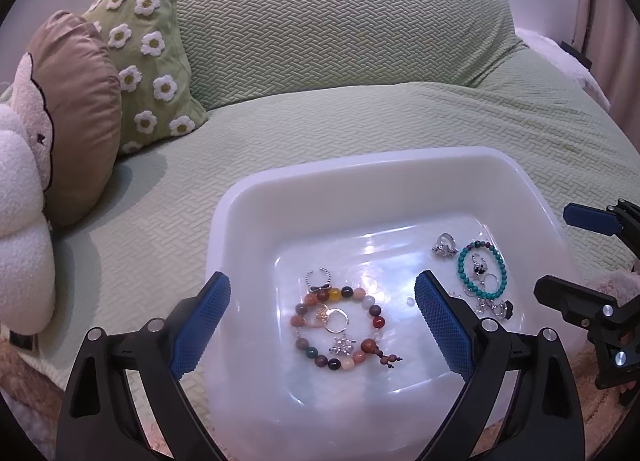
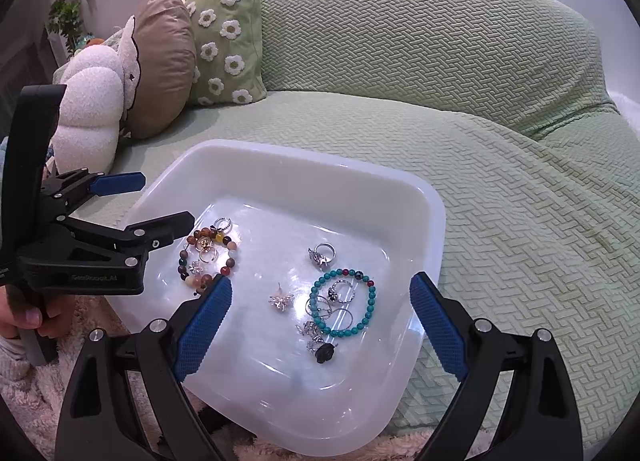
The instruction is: Organize jewelry
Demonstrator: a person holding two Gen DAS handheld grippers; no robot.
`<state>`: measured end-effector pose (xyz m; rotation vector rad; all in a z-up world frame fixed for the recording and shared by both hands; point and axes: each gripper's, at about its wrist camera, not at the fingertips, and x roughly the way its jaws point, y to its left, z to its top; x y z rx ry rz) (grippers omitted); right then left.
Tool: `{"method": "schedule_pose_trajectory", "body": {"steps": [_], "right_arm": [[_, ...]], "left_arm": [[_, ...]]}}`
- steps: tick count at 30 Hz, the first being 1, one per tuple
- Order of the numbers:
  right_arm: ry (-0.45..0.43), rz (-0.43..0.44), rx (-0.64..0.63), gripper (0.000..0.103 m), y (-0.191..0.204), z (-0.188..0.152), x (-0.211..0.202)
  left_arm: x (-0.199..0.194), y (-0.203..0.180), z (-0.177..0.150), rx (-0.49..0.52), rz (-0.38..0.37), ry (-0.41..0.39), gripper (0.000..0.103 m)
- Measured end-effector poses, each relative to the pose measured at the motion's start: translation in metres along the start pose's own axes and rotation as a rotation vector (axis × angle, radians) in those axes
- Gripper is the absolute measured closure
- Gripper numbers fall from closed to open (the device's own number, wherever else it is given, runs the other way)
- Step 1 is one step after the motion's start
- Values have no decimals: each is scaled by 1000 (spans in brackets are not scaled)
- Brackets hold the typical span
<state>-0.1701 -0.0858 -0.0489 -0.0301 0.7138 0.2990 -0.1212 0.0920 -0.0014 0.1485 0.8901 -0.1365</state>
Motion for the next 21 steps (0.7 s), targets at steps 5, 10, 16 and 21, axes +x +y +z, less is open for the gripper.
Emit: {"method": "schedule_pose_trajectory", "body": {"steps": [5,10,16,21], "right_arm": [[3,-5,-4,14,0,0,0],[5,-7,-7,14,1,0,1],[10,-12,-10,14,1,0,3],[11,-11,-11,14,1,0,3]], "left_arm": [[1,-1,0,9,11,5,14],[2,-3,0,23,21,12,14],[5,-7,-2,52,31,21,14],[4,-7,-1,55,38,18,14]]}}
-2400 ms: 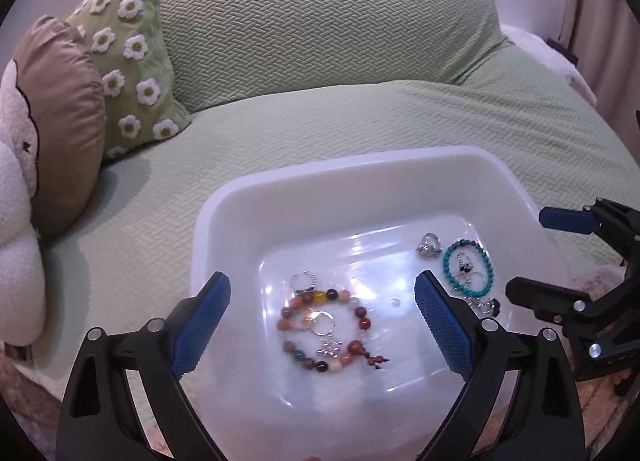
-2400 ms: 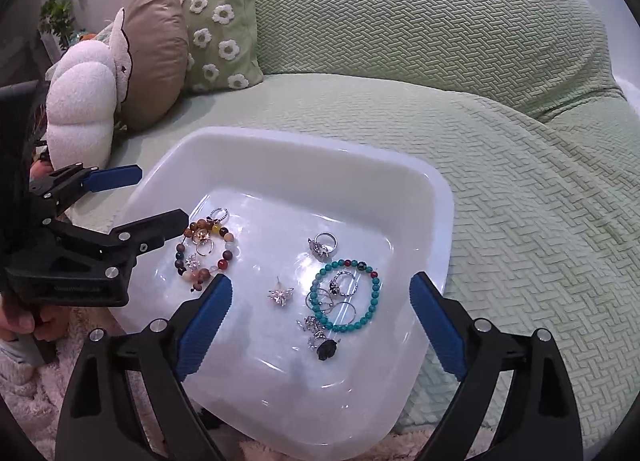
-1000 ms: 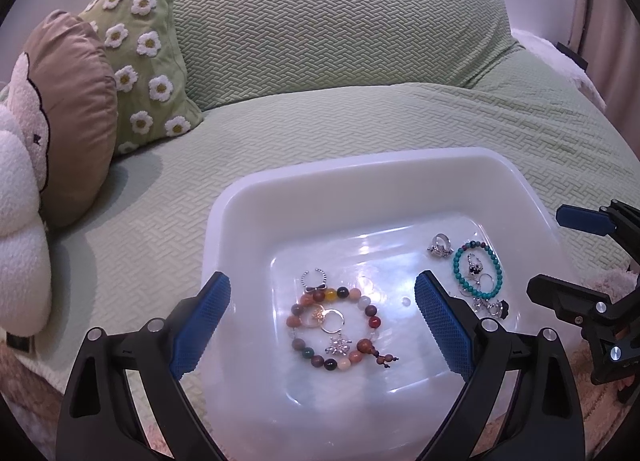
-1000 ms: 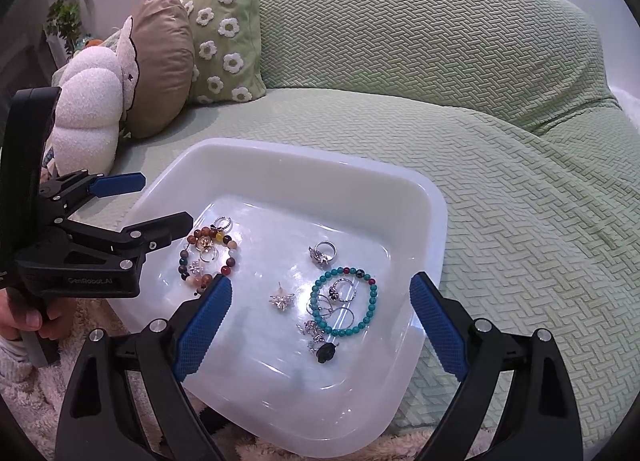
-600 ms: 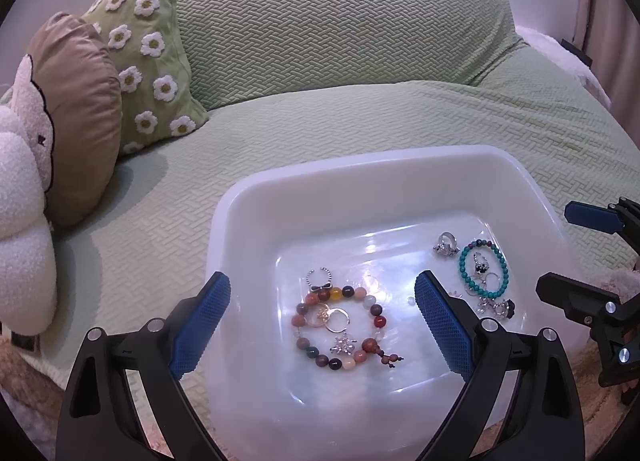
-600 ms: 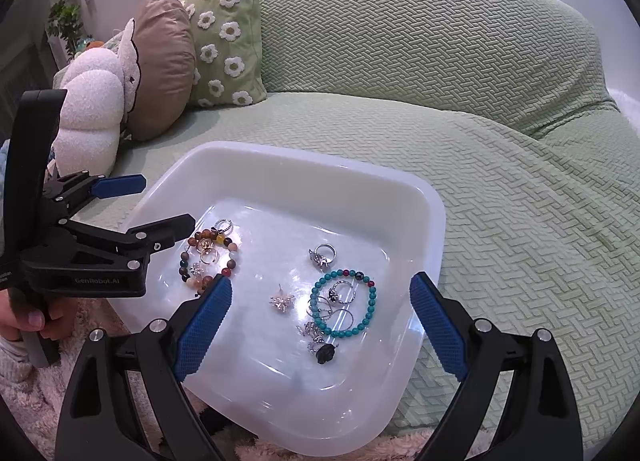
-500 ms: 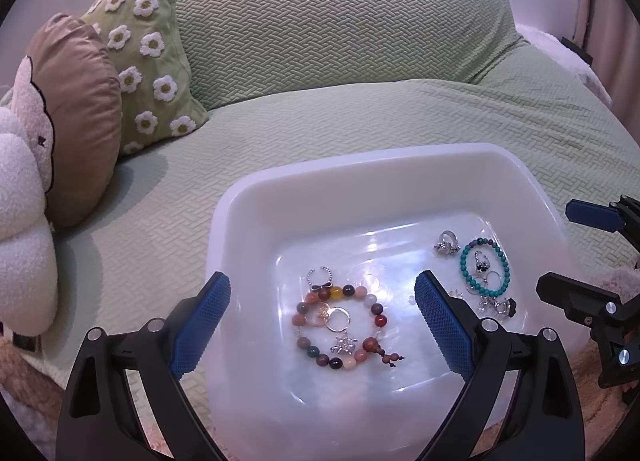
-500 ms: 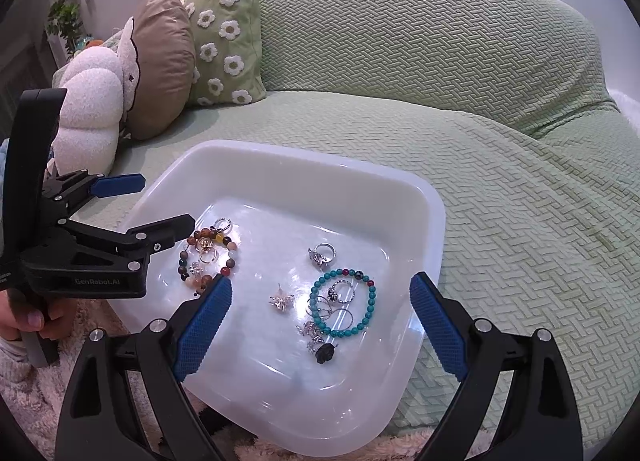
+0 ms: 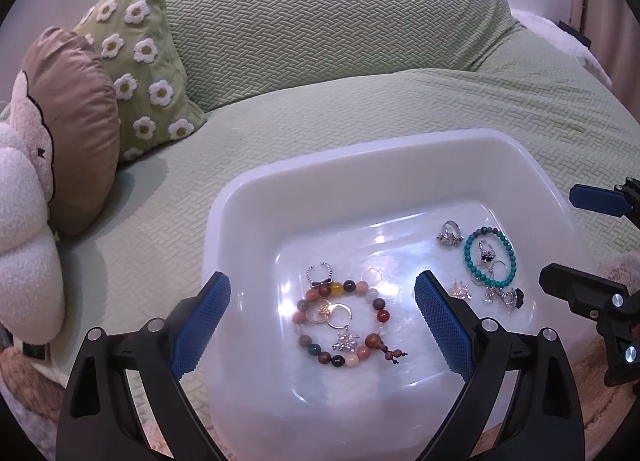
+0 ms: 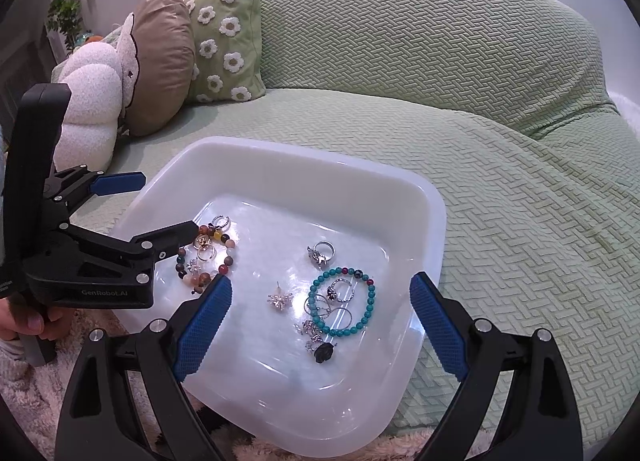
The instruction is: Organize jewelry
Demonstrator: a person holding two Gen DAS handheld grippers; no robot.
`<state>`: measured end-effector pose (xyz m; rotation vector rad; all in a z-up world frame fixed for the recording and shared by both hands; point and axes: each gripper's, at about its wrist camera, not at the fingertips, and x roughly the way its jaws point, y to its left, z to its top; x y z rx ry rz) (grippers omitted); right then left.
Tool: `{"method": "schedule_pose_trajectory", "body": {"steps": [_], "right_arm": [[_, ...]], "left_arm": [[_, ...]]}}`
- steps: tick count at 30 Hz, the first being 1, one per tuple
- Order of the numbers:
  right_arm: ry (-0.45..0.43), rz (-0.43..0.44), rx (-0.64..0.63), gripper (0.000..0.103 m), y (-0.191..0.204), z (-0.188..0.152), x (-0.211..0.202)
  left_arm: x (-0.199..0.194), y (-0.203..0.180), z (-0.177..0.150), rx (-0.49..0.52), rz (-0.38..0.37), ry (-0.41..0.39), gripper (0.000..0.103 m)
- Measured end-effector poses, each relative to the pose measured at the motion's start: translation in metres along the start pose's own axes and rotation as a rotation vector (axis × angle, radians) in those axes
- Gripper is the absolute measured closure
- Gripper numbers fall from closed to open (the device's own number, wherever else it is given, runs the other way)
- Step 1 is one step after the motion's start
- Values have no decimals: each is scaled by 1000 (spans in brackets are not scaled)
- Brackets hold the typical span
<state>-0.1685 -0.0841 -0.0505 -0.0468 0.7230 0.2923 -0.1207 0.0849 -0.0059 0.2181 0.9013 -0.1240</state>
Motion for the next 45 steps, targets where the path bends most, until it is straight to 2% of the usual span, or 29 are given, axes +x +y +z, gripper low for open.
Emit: {"method": "schedule_pose_trajectory", "body": {"steps": [23,28,32,45], "right_arm": [[1,-1,-4,14,0,-1,1],[3,-3,-5,14,0,-2,1],[4,-5,-5,14,1,-2,1],[4,-5,-7,14,0,-2,2]], "left_arm": [[1,4,0,-1,8,5,14],[5,4,0,-2,7,32,14],[3,5,0,-3,13,16,14],[4,10,-1,-29,-16,19,14]]}}
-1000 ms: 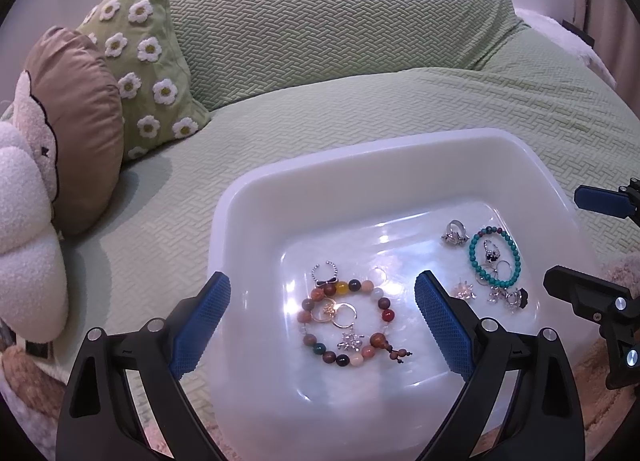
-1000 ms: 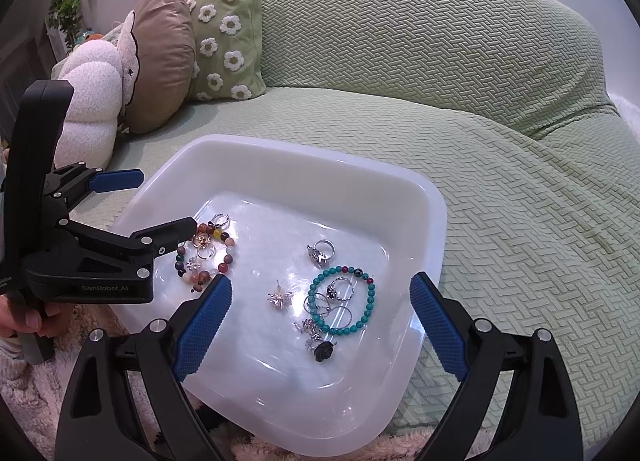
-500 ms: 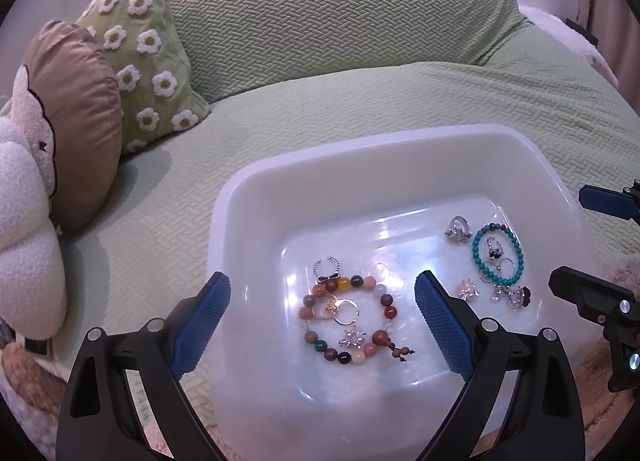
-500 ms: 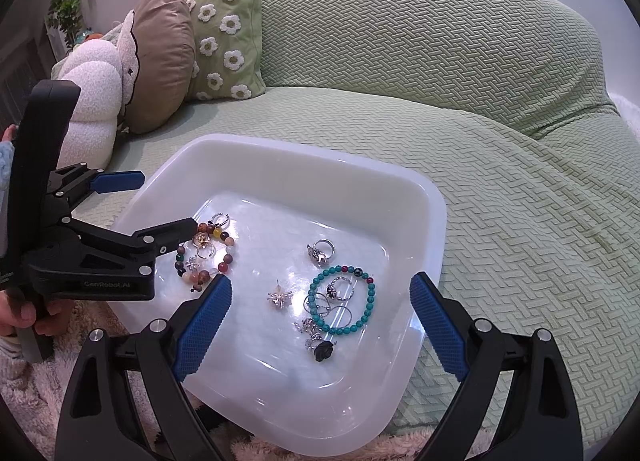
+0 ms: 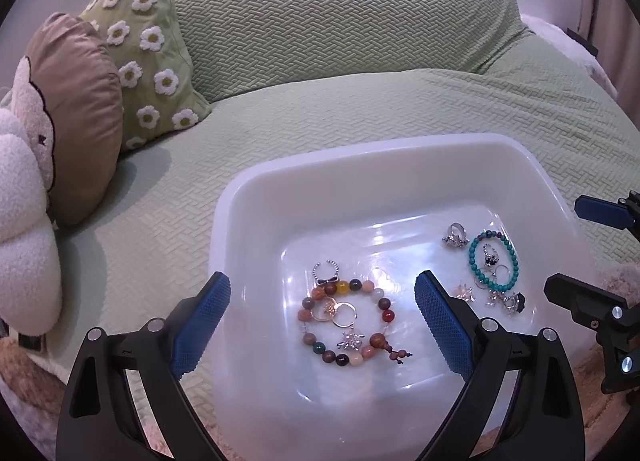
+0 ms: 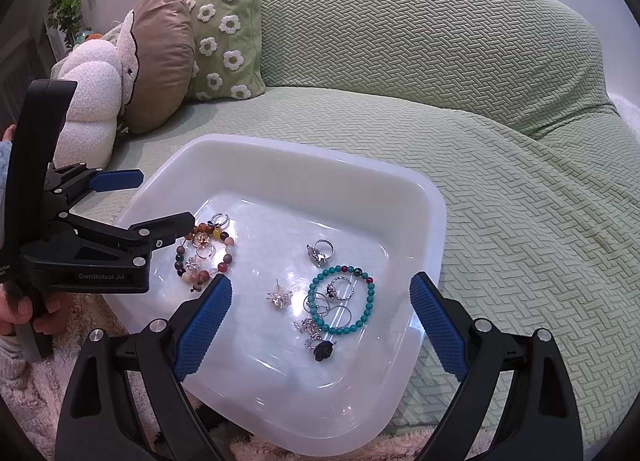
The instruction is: Organize jewelry
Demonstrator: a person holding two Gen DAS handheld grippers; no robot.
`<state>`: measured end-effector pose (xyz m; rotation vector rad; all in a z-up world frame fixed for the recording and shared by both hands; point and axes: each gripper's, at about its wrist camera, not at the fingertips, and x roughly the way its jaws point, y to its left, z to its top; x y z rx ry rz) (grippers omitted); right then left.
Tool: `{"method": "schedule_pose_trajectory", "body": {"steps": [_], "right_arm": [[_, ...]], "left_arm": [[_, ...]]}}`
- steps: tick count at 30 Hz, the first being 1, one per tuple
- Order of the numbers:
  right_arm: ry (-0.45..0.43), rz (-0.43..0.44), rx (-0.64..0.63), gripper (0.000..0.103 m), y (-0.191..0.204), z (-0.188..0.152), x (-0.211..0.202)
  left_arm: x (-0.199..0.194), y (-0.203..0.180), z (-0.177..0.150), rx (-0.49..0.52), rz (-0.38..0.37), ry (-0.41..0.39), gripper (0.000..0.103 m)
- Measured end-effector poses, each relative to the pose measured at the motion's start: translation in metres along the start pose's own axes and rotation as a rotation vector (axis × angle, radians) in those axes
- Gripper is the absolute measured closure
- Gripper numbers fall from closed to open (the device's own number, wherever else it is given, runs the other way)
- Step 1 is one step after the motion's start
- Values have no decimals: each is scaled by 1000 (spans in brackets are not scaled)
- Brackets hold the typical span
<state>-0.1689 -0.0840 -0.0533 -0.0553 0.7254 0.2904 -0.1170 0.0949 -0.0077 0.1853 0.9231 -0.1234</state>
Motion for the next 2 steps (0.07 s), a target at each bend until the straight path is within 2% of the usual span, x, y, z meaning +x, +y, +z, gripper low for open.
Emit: {"method": "schedule_pose_trajectory", "body": {"steps": [2], "right_arm": [[2,-2,1,14,0,0,0]], "left_arm": [[0,0,0,0,-1,3,14]]}}
